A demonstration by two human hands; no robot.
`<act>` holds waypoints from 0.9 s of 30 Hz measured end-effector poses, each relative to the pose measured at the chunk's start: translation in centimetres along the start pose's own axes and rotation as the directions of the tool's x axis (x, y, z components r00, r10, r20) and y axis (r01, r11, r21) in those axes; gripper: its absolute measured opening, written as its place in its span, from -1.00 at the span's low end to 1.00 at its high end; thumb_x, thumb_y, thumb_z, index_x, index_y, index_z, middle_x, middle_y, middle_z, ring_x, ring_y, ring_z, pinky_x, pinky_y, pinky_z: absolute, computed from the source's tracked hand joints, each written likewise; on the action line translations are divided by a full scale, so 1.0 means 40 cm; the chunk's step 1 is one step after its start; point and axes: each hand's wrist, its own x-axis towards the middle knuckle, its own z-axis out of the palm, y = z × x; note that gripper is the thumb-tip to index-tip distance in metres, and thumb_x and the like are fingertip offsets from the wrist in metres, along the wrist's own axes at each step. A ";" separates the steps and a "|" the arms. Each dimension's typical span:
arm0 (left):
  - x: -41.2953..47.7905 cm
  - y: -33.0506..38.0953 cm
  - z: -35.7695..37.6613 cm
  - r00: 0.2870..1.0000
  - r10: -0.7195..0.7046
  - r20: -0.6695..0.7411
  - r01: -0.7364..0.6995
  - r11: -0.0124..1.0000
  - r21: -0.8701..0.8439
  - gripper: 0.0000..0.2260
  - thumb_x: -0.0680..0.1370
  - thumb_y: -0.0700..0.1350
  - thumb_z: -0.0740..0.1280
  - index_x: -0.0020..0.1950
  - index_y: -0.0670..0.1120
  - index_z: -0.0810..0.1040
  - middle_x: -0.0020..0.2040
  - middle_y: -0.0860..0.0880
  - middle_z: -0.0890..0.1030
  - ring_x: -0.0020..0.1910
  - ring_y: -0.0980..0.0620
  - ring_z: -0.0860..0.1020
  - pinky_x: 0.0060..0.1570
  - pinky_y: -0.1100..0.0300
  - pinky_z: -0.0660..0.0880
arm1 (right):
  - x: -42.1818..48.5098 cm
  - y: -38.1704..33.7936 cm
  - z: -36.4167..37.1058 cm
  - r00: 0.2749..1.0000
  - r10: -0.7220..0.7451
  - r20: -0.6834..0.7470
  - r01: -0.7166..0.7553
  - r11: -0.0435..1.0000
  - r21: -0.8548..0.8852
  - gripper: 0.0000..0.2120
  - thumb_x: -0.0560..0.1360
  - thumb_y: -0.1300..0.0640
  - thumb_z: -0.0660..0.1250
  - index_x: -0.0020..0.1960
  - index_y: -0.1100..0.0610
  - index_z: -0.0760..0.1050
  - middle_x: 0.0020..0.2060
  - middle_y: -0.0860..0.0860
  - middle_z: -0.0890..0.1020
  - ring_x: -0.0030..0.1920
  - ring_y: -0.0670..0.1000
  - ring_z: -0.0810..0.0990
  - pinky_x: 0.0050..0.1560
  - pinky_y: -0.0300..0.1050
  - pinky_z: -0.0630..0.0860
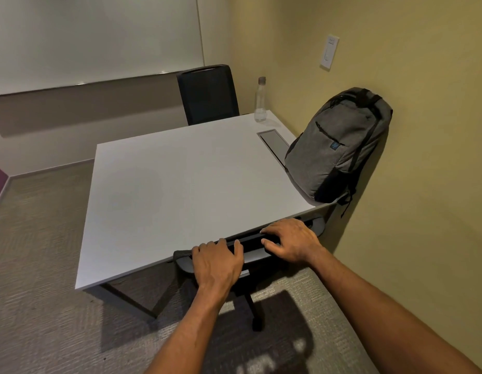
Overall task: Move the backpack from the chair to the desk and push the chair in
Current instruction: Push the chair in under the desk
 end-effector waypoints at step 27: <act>0.104 0.049 -0.022 0.998 -0.047 0.035 0.047 0.999 -0.014 -0.33 0.61 0.26 -0.09 0.27 -0.13 0.64 0.20 -0.22 0.70 0.20 -0.23 0.59 0.35 -0.17 0.40 | 0.106 0.042 -0.054 0.997 0.002 0.081 0.008 0.994 -0.112 -0.46 0.63 -0.27 0.04 0.38 0.00 0.54 0.21 0.02 0.71 0.18 0.06 0.64 0.27 0.11 0.55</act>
